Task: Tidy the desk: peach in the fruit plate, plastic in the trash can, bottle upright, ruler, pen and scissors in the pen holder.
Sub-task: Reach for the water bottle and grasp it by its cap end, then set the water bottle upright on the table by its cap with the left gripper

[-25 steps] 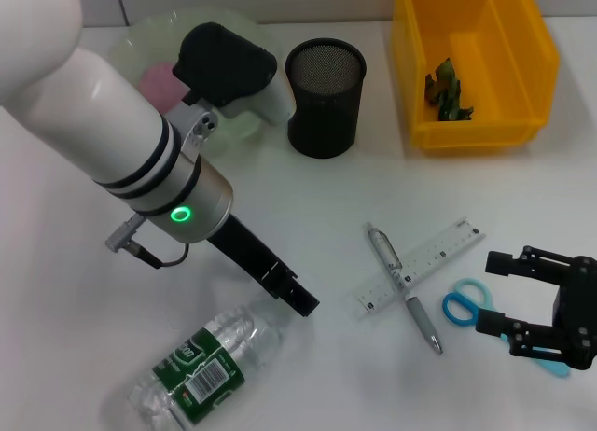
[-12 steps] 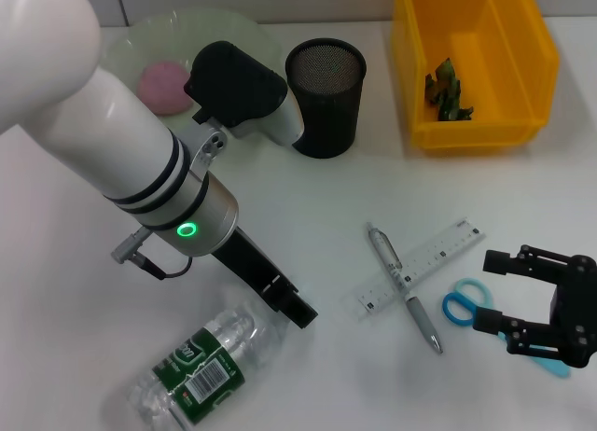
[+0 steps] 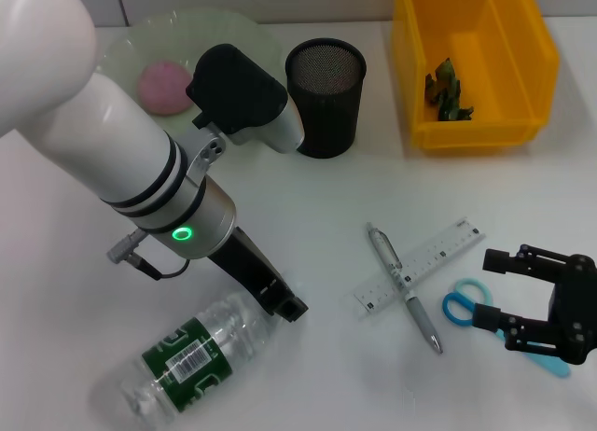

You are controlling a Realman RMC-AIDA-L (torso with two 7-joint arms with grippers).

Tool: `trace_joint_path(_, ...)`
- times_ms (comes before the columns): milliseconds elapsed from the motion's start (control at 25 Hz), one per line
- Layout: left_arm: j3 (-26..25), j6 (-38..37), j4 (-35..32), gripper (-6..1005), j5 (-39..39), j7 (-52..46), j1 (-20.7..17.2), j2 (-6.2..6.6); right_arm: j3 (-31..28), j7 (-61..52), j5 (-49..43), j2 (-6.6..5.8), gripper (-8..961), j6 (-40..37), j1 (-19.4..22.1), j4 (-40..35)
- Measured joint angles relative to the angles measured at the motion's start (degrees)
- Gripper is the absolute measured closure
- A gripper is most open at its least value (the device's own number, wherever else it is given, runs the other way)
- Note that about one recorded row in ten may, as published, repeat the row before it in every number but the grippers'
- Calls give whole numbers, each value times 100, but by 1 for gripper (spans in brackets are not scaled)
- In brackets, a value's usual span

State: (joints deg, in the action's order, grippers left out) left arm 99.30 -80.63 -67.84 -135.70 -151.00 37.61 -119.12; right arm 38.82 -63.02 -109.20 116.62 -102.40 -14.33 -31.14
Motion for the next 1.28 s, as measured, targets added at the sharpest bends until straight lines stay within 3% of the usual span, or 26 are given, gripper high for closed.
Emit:
trace_joint_path(160,-11,2,-175,546,-3,122,-83,15,-5,0,8,-7,193,31,0,6)
trace_joint_path(440,-311,28,-946,547,36,444,-545,41,-7,0,34,-8,194,72,0,6)
trace_joint_path(560,-604,269,-1222,548,326,912,-892,32,-7,0,40,14,194,147,-5,11)
trace_joint_path(680,-649,349,-1251,548,469,1062,-973,35,-43,0,41,44,194,203,-17,14)
trace_joint_path(720,-926,518,-1263,548,1026,1753,-1247,46,-81,0,42,55,194,205,-22,14)
trace_joint_path(840,-1341,538,-1054,549,1721,2665,-1484,47,-296,5,49,76,194,205,-52,76)
trace_joint_path(1040,-1561,540,-864,550,2132,3212,-1589,50,-701,62,50,82,194,147,-114,260)
trace_joint_path(1280,-2193,484,-54,551,3234,4610,-1720,56,-753,74,50,99,194,-15,-162,298)
